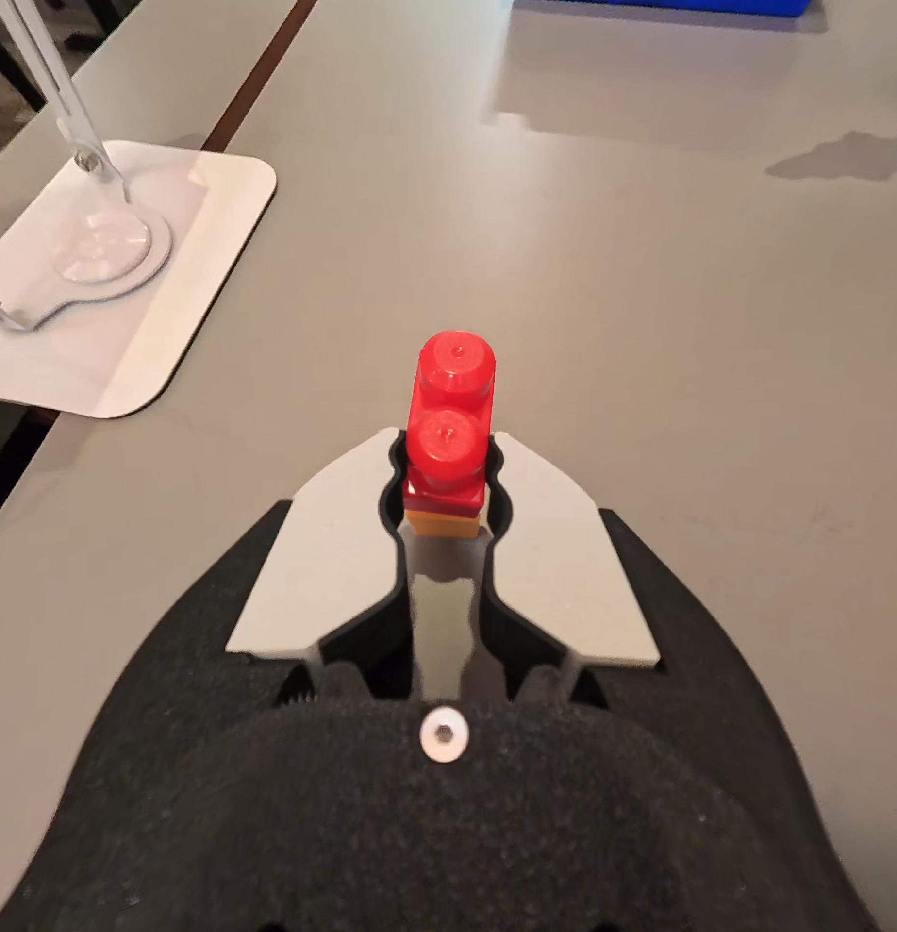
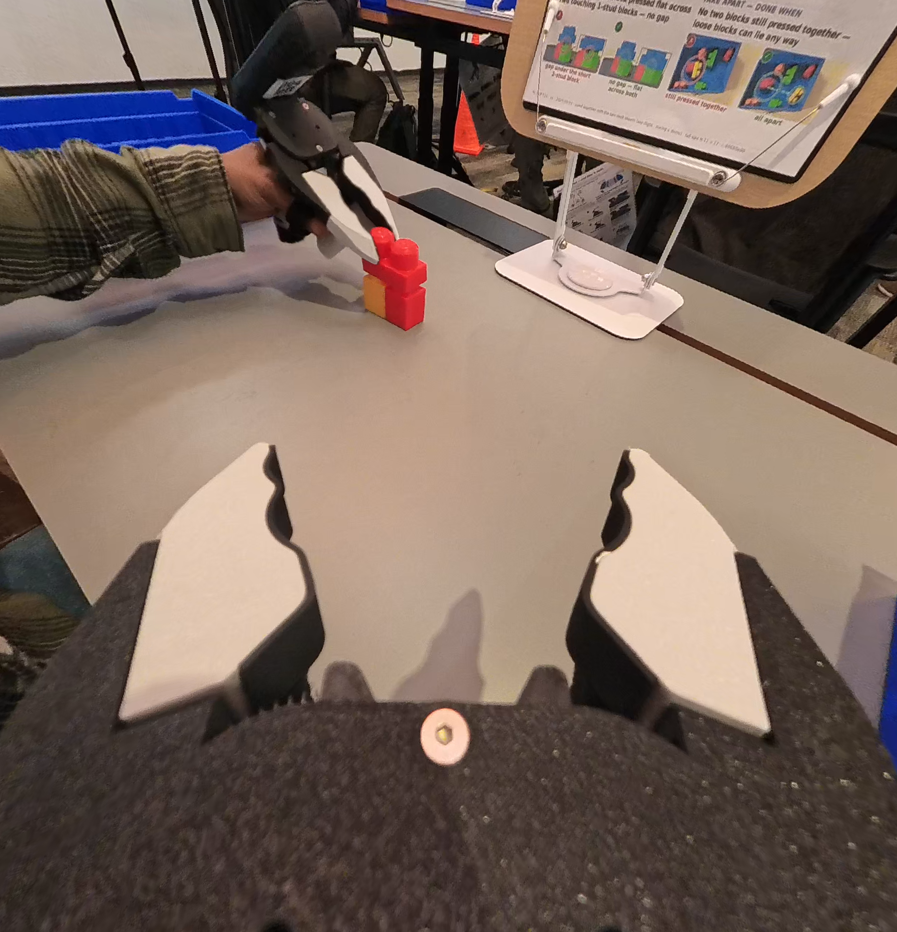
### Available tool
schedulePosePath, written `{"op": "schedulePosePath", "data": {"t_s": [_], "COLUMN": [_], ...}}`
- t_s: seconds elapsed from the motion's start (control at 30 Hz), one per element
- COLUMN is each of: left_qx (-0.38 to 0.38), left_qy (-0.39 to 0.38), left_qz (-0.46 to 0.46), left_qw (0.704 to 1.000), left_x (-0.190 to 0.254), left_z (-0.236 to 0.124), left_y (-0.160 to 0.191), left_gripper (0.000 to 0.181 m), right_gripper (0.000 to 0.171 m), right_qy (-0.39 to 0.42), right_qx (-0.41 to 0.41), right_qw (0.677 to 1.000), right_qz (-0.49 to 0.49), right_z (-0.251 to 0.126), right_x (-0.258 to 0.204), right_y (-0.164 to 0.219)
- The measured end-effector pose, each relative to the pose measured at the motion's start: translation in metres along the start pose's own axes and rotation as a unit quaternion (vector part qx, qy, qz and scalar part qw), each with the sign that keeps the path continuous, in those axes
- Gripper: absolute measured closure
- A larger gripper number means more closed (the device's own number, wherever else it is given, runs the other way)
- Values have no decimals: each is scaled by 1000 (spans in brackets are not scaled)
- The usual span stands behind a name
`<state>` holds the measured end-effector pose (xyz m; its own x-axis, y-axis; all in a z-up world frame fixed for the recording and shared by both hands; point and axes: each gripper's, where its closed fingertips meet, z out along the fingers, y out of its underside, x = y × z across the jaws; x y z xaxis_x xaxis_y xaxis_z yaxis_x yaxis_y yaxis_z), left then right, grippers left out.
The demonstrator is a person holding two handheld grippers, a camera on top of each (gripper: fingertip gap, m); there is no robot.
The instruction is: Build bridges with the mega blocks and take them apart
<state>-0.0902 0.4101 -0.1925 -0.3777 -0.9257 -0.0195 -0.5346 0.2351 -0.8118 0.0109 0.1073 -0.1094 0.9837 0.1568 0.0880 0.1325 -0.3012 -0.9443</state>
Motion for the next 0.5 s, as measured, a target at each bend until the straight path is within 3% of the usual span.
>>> {"op": "schedulePosePath", "data": {"t_s": [0.2, 0.5], "left_qx": [-19, -20], "left_qy": [8, -5], "left_qz": [-64, -77], "left_qw": [998, 997], "left_x": [-3, -2], "left_z": [1, 4], "left_y": [1, 4], "left_gripper": [152, 151], "right_gripper": [50, 50], "right_qy": [2, -3], "right_qx": [2, 4], "right_qw": [1000, 1000], "right_qz": [2, 7], "right_z": [-2, 1], "right_x": [1, 2], "right_y": [1, 5]}}
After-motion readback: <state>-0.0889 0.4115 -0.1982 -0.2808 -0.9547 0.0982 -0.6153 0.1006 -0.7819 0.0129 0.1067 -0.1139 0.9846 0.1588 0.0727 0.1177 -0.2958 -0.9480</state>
